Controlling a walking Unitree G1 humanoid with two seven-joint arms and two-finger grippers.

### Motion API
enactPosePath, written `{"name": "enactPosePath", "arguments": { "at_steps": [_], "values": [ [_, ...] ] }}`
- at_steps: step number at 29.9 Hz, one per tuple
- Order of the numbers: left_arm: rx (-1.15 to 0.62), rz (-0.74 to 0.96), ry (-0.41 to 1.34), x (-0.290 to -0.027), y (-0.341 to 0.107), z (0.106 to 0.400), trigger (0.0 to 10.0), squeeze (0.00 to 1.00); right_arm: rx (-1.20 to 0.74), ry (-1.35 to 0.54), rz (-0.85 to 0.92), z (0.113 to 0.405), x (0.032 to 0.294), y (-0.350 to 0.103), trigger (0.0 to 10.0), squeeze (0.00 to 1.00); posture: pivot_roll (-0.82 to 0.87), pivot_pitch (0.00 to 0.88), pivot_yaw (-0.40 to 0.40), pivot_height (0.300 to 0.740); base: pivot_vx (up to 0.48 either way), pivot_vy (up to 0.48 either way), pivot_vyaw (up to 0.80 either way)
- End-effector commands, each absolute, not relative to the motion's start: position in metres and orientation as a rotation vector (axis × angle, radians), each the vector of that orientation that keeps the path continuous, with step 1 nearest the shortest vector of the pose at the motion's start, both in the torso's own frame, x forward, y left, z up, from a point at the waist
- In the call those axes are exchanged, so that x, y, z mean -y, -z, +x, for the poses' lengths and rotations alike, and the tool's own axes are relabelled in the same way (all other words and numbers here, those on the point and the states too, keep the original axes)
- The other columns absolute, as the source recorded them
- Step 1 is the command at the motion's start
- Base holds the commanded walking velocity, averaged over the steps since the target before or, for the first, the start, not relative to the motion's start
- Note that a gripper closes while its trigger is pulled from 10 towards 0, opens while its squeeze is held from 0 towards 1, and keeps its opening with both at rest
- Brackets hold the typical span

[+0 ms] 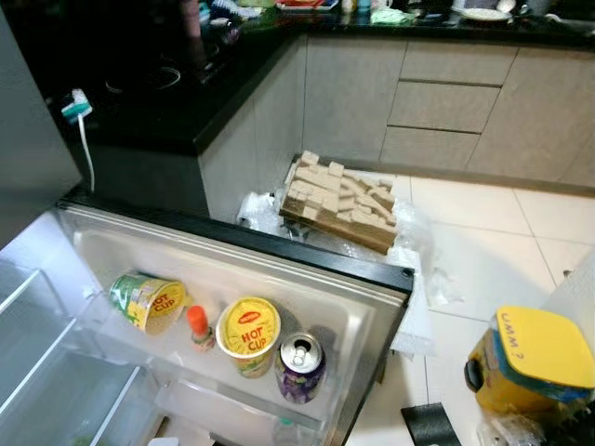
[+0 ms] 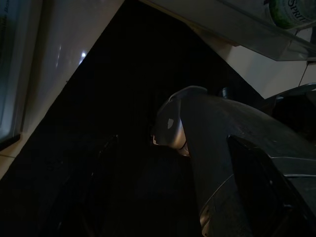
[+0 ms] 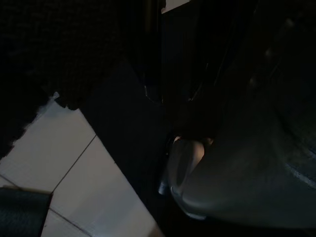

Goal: Restocking fridge

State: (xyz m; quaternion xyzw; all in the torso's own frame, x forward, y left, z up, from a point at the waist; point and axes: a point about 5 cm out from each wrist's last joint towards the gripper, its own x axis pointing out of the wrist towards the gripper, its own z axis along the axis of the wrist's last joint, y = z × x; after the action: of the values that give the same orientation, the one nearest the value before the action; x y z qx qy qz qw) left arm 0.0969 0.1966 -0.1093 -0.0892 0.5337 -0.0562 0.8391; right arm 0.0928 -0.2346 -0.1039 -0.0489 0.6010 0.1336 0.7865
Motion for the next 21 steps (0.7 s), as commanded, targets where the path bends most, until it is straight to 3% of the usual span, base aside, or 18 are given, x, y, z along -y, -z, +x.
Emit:
{"name": "enactPosePath", "arguments": {
  "at_steps": [1, 13, 21],
  "values": [
    [-1.165, -0.183, 0.103, -0.2, 0.111, 0.087, 10.0, 0.0, -1.297, -0.28, -0.076, 0.09, 0.231, 0.105, 10.0, 0.0, -0.06, 0.0, -0.022, 0.74, 0.0, 0.0, 0.0],
    [-0.959, -0.263, -0.14, -0.237, 0.096, 0.115, 10.0, 0.0, -1.296, -0.281, -0.07, 0.09, 0.23, 0.105, 10.0, 0.0, -0.06, 0.0, -0.021, 0.74, 0.0, 0.0, 0.0],
    [-0.702, -0.356, -0.283, -0.284, 0.067, 0.144, 10.0, 0.0, -1.253, -0.171, -0.076, 0.096, 0.246, 0.101, 10.0, 0.0, -0.06, 0.0, -0.022, 0.74, 0.0, 0.0, 0.0]
  ]
}}
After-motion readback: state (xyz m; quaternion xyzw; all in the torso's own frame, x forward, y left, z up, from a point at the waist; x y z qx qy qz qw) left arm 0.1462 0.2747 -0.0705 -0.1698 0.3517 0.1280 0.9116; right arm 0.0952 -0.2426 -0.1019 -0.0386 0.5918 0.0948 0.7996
